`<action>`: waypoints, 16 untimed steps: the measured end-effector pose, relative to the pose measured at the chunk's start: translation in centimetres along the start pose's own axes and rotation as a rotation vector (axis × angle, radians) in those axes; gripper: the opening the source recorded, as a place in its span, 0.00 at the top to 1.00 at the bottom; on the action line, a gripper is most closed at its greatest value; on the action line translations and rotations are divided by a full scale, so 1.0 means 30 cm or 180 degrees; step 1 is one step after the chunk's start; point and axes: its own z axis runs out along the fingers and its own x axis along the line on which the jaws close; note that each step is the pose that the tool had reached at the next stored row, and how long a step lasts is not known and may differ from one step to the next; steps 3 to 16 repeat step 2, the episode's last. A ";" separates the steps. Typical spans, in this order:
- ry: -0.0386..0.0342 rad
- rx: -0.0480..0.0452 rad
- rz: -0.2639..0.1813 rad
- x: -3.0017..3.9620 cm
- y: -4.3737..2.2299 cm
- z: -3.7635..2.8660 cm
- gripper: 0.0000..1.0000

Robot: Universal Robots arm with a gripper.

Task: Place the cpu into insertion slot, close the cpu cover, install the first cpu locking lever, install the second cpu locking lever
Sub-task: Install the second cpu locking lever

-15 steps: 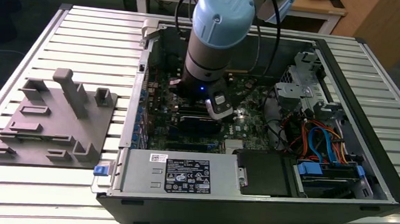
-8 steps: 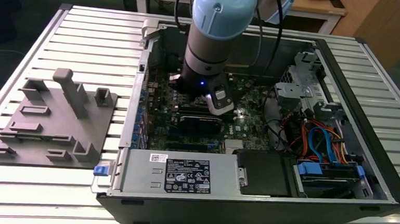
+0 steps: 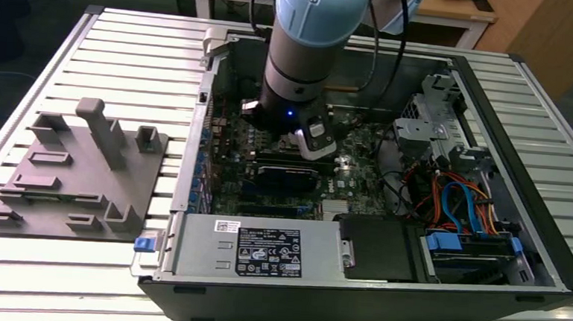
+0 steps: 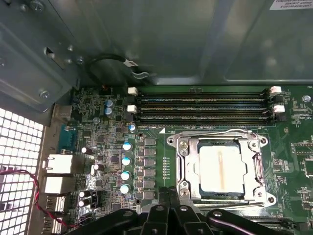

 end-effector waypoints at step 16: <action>0.0000 0.0000 0.0000 0.000 0.000 0.000 0.89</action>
